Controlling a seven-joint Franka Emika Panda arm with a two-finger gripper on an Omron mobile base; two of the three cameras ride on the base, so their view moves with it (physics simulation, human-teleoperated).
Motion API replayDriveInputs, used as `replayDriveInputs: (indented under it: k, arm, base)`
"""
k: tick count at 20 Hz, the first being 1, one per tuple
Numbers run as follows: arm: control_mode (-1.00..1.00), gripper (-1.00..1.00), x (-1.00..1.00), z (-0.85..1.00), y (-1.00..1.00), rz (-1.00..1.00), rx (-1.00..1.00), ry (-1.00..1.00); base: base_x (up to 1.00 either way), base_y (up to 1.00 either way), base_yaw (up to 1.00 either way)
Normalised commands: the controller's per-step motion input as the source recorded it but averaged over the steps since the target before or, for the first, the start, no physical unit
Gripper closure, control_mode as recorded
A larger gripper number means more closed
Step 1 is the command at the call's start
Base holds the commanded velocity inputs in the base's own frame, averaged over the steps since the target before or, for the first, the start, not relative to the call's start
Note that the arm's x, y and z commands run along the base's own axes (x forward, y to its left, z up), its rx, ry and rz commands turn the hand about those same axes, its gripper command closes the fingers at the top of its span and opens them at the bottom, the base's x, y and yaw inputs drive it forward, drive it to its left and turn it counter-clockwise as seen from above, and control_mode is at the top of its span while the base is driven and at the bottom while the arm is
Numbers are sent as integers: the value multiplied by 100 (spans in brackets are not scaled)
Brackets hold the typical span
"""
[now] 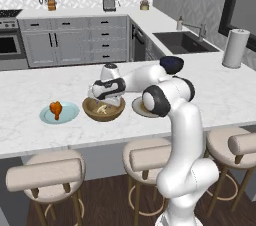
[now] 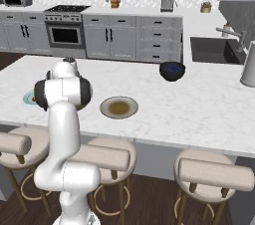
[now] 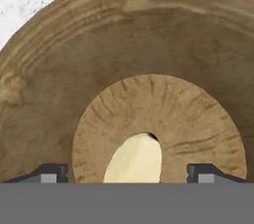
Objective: Pick the chicken drumstick and mushroom from their plates and place them in the bowl. Then put the bowl in the fridge.
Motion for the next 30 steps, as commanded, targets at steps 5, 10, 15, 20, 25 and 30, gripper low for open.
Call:
replayDriveInputs:
  k: [5,10,15,20,25,30]
  arm:
    - [-100,-100,-9,69,23,3,0,0]
    - [-100,-100,-58,63,59,18,0,0]
    - [-100,-100,-76,5,92,31,-3,0]
    - [-100,-100,-57,0,89,23,-10,-14]
    - [-100,-100,15,0,64,2,-2,-10]
    - [-100,-100,30,-1,20,0,-5,0]
  base:
    - [0,0,0]
    - [0,0,0]
    - [0,0,0]
    - [0,0,0]
    - [0,0,0]
    - [0,0,0]
